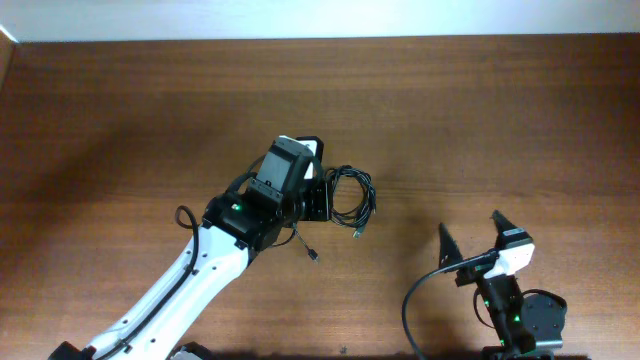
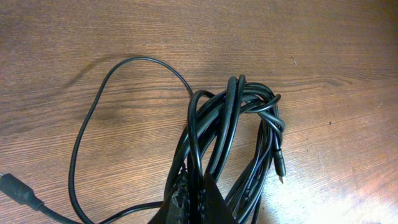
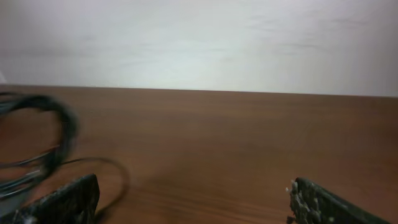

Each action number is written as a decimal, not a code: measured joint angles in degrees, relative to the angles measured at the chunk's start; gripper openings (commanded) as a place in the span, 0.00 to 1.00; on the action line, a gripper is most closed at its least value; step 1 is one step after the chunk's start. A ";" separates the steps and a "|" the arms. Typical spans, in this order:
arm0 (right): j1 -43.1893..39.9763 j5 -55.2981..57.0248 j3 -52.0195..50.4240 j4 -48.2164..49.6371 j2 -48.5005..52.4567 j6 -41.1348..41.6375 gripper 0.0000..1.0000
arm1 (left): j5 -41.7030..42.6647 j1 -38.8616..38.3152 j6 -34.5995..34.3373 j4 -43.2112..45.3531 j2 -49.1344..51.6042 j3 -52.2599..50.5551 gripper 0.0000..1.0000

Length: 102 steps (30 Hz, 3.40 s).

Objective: Untangle cables

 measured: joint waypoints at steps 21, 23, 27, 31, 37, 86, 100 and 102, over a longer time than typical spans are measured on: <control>-0.02 -28.63 8.72 1.70 15.19 59.21 0.96 | 12.92 0.09 9.73 -0.44 0.02 0.02 0.00; -0.02 -35.54 10.51 14.45 23.52 59.19 0.78 | 19.91 0.09 18.08 -0.31 0.02 0.02 0.00; -0.02 -40.13 11.39 21.31 39.71 54.23 0.53 | 28.98 0.09 25.44 2.75 0.02 0.00 0.00; -0.02 -40.79 11.50 21.55 50.77 52.11 0.47 | 35.45 0.09 26.56 7.30 0.09 0.02 0.00; 0.04 -42.93 12.57 23.28 59.89 51.25 0.14 | 46.51 0.04 24.85 19.08 0.52 -0.33 0.00; 15.13 -14.12 11.80 54.23 61.81 113.42 0.04 | 69.00 8.52 69.16 4.87 0.24 0.11 0.00; 15.13 -10.84 12.81 26.10 62.05 80.26 0.04 | 13.64 8.22 44.50 3.45 -0.44 0.11 0.99; 15.15 -9.75 14.97 17.53 61.96 72.52 0.04 | 12.61 8.26 36.61 2.34 -0.07 0.11 0.99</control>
